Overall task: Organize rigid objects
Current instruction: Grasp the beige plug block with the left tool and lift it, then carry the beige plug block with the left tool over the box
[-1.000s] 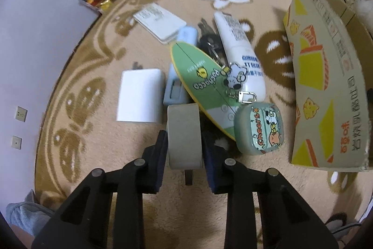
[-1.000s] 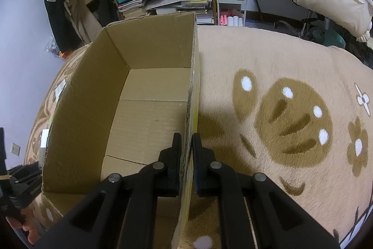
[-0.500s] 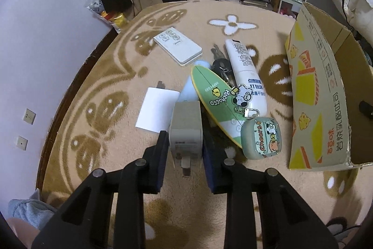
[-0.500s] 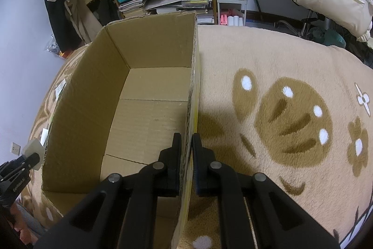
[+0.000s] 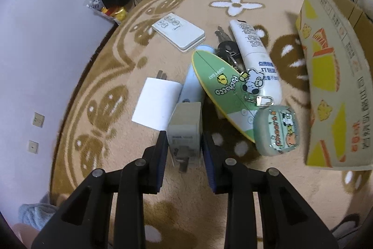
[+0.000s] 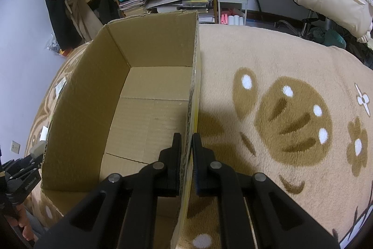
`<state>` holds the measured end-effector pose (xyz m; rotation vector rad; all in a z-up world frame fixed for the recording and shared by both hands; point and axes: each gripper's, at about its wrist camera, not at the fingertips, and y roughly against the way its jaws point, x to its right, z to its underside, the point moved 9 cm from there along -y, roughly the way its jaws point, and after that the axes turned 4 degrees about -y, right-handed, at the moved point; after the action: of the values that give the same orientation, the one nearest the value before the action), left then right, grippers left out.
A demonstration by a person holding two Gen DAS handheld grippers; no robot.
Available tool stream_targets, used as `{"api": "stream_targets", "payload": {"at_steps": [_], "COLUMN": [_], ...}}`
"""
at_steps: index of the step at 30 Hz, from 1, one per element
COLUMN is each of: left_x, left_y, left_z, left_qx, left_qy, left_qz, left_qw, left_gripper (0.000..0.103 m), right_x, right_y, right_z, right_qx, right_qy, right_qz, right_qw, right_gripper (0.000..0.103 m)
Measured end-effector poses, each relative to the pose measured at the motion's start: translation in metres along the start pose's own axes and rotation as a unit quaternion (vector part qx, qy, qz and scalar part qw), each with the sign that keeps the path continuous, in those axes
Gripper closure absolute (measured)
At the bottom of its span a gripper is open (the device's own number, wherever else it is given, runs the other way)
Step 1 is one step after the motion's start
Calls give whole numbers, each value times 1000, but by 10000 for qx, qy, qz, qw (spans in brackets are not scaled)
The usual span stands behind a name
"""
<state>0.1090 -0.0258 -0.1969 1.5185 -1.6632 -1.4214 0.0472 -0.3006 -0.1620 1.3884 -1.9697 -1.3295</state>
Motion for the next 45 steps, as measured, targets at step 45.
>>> {"api": "stream_targets", "payload": {"at_steps": [45], "left_x": [-29], "left_y": [108], "left_z": [-61], "left_qx": [1182], "left_qy": [-71], "left_qz": [652], "left_qw": [9908], "left_gripper": [76], "right_x": [-4], "right_y": [0], "right_z": [5], "right_qx": [-25], "right_qy": [16], "right_qz": [-75], "right_qw": [10000], "right_gripper": [93]}}
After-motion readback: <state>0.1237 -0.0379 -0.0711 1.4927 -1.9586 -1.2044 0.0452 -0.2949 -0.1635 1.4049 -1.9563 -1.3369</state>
